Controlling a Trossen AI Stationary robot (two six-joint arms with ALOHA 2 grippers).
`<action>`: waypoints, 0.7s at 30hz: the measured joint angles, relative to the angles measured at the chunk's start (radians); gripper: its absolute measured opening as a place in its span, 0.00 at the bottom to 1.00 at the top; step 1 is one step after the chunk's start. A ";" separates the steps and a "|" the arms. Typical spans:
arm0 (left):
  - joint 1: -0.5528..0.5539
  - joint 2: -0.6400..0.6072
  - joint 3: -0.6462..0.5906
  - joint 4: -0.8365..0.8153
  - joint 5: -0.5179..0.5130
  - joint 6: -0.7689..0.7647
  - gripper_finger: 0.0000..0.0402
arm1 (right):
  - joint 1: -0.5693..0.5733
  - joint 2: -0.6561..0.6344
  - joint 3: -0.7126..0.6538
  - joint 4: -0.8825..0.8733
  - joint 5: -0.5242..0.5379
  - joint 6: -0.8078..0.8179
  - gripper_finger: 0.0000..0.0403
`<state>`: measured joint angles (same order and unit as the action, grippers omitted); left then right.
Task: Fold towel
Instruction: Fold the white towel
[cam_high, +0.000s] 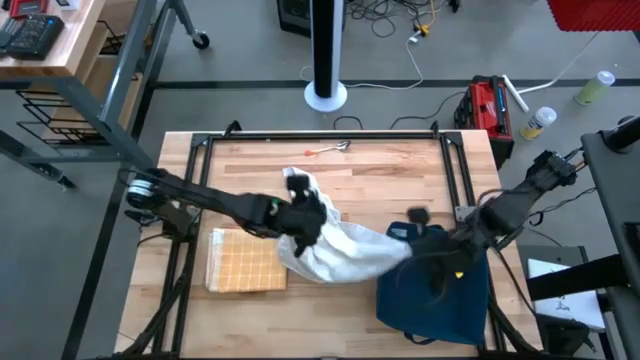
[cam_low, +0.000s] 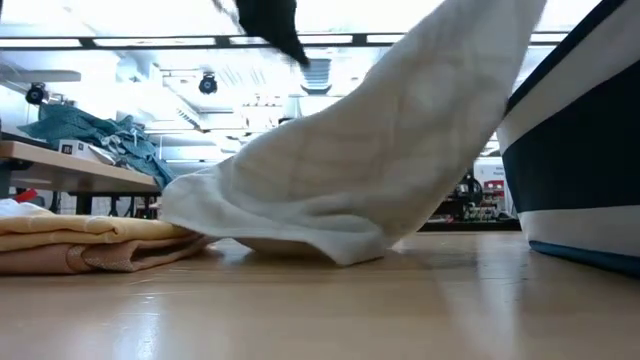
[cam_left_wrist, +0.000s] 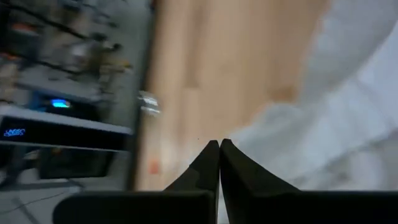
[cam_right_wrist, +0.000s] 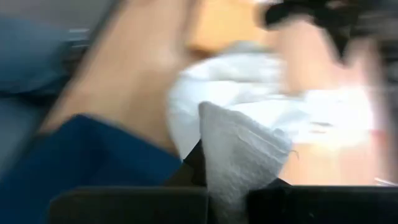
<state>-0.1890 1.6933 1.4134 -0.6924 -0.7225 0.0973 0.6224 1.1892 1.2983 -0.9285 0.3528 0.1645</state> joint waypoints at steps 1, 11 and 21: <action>0.000 -0.023 0.030 -0.032 -0.030 -0.002 0.00 | 0.002 -0.011 0.025 -0.037 0.060 0.002 0.00; 0.006 -0.173 0.100 -0.037 0.341 0.064 0.02 | 0.013 -0.072 0.086 -0.053 0.032 -0.024 0.00; 0.016 -0.084 -0.204 0.240 0.329 0.128 0.18 | 0.037 -0.060 -0.022 -0.054 -0.038 0.079 0.00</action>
<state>-0.1730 1.6095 1.2096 -0.4522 -0.3935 0.2249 0.6596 1.1294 1.2758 -0.9829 0.3143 0.2430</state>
